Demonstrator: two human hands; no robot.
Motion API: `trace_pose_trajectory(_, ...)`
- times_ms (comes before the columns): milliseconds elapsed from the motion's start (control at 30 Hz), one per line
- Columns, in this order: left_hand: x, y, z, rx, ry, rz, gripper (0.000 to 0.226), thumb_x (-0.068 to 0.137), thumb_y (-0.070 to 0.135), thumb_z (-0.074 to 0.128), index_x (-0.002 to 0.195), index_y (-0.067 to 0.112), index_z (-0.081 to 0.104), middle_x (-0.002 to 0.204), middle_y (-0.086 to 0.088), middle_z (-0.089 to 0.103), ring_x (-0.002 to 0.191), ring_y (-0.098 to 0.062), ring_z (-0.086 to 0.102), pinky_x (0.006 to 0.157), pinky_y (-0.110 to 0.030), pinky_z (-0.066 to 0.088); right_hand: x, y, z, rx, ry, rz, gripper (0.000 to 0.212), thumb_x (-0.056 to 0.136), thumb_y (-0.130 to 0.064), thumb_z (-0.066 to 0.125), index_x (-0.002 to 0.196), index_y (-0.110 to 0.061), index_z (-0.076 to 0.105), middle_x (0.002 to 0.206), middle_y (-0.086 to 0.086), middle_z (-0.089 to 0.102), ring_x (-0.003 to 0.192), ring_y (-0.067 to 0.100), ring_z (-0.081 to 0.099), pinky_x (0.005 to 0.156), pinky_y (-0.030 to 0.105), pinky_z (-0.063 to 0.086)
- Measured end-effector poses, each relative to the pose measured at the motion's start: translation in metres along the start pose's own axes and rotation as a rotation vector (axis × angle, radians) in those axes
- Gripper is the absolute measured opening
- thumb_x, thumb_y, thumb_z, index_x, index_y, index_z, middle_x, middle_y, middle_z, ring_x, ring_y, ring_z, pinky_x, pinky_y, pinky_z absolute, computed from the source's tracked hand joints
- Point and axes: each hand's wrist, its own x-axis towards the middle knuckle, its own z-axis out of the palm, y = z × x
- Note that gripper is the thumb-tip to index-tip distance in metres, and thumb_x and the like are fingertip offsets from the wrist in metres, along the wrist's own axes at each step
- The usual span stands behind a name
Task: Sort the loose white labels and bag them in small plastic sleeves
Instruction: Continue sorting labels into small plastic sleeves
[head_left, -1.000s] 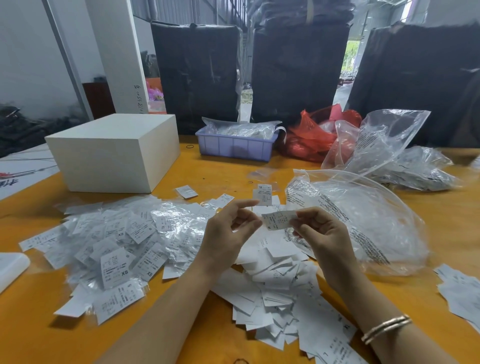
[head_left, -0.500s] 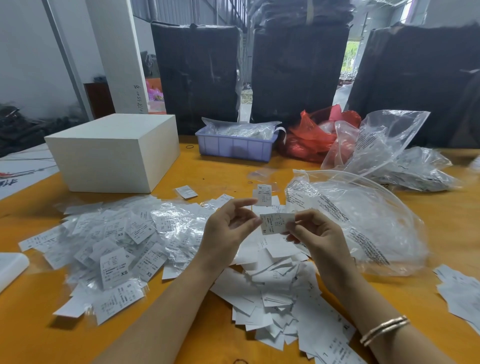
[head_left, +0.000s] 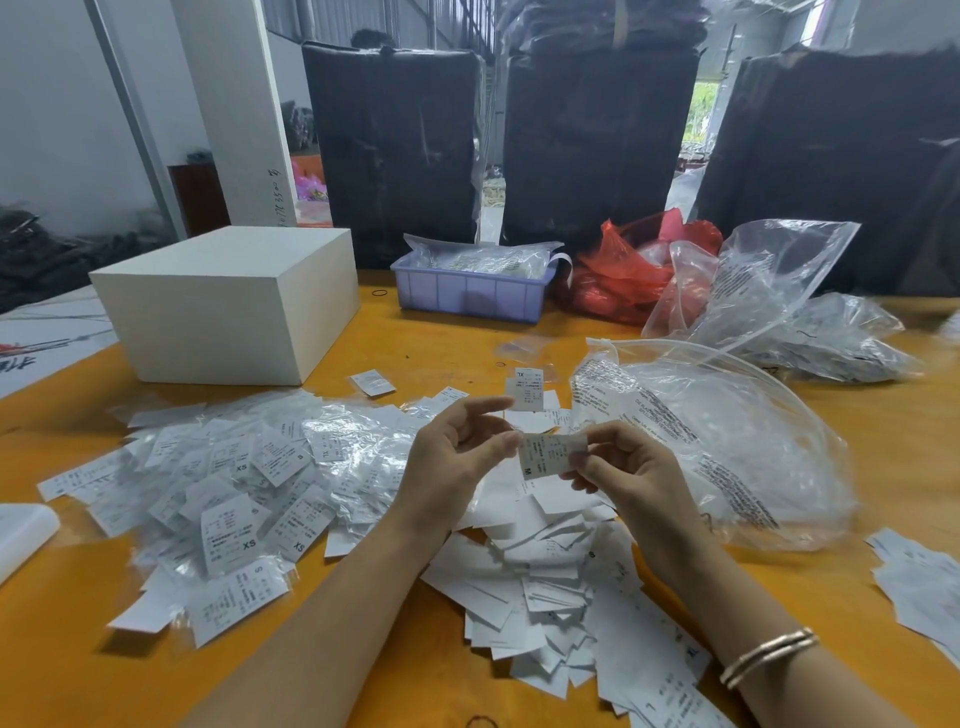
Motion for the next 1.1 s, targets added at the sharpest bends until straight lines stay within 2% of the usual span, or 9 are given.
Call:
trace_pose_trajectory(233,0.001,-0.003,0.001,0.046,-0.065,-0.032,0.029,0.082,0.001,0.069,0.101,0.023,0.066,0.083,0.002,0.070,0.084,-0.005,0.067,0.069,-0.015,0.051,0.000,0.001,0.001,-0.030,-0.037,-0.002,0.018,0.086,0.010,0.057,0.087,-0.006,0.065,0.072,0.002,0.071,0.066,0.010,0.065,0.060,0.018,0.051)
trace_pose_trajectory(400,0.000,-0.005,0.005,0.108,-0.087,-0.022,0.030,0.081,0.000,0.070,0.099,0.023,0.066,0.078,0.008,0.067,0.078,-0.003,0.066,0.069,-0.016,0.050,0.000,0.004,0.011,-0.127,-0.022,-0.010,0.024,0.085,0.000,0.065,0.099,-0.019,0.061,0.070,0.008,0.069,0.061,0.009,0.063,0.059,0.017,0.049)
trace_pose_trajectory(500,0.001,-0.005,0.004,0.108,-0.037,-0.021,0.029,0.081,0.001,0.070,0.100,0.022,0.066,0.082,0.003,0.067,0.075,-0.002,0.065,0.065,-0.014,0.050,-0.001,0.002,0.014,-0.086,0.046,-0.029,0.013,0.084,-0.003,0.065,0.093,-0.012,0.062,0.069,0.002,0.069,0.059,0.006,0.063,0.056,0.014,0.046)
trace_pose_trajectory(667,-0.001,-0.006,0.007,0.113,-0.030,-0.036,0.026,0.081,0.004,0.071,0.100,0.021,0.067,0.080,0.007,0.066,0.080,-0.005,0.063,0.070,-0.020,0.052,-0.005,0.001,0.024,-0.129,-0.021,-0.045,0.009,0.085,-0.001,0.065,0.086,-0.009,0.069,0.071,-0.005,0.070,0.064,0.002,0.063,0.059,0.015,0.048)
trace_pose_trajectory(733,0.000,-0.006,0.007,0.061,0.000,-0.066,0.025,0.081,0.004,0.070,0.101,0.020,0.067,0.083,0.001,0.068,0.082,-0.011,0.065,0.072,-0.022,0.054,-0.006,0.001,0.024,-0.161,-0.019,-0.053,0.013,0.086,-0.005,0.064,0.086,-0.017,0.069,0.073,-0.005,0.070,0.067,0.003,0.064,0.061,0.018,0.050)
trace_pose_trajectory(833,0.000,-0.005,0.007,-0.005,0.022,-0.089,0.024,0.081,0.005,0.069,0.099,0.021,0.067,0.085,-0.001,0.069,0.082,-0.014,0.067,0.071,-0.022,0.054,-0.007,0.001,0.024,-0.280,-0.011,-0.086,0.008,0.083,-0.015,0.069,0.088,-0.022,0.068,0.080,-0.001,0.071,0.073,0.013,0.066,0.067,0.031,0.054)
trace_pose_trajectory(933,-0.002,-0.007,0.011,-0.055,0.021,-0.104,0.022,0.081,0.003,0.068,0.096,0.020,0.068,0.083,0.000,0.069,0.081,-0.013,0.068,0.070,-0.020,0.054,-0.007,0.004,0.029,-0.390,0.004,-0.164,0.011,0.081,-0.012,0.072,0.089,-0.019,0.069,0.081,-0.007,0.070,0.070,0.007,0.063,0.066,0.028,0.050)
trace_pose_trajectory(1000,-0.003,-0.006,0.013,-0.064,0.008,-0.095,0.020,0.078,0.008,0.070,0.094,0.021,0.068,0.079,0.004,0.071,0.079,-0.009,0.068,0.068,-0.018,0.052,-0.006,0.004,0.030,-0.341,0.058,-0.158,0.011,0.081,-0.005,0.071,0.084,-0.016,0.070,0.077,-0.003,0.070,0.070,0.013,0.063,0.068,0.032,0.051)
trace_pose_trajectory(1100,-0.001,-0.004,0.009,0.031,-0.039,-0.071,0.027,0.072,0.026,0.072,0.098,0.024,0.068,0.088,0.005,0.072,0.082,-0.009,0.068,0.069,-0.019,0.053,-0.003,0.003,0.023,-0.205,0.117,-0.094,0.013,0.083,-0.002,0.068,0.081,-0.015,0.070,0.077,0.001,0.071,0.076,0.021,0.066,0.074,0.037,0.053)
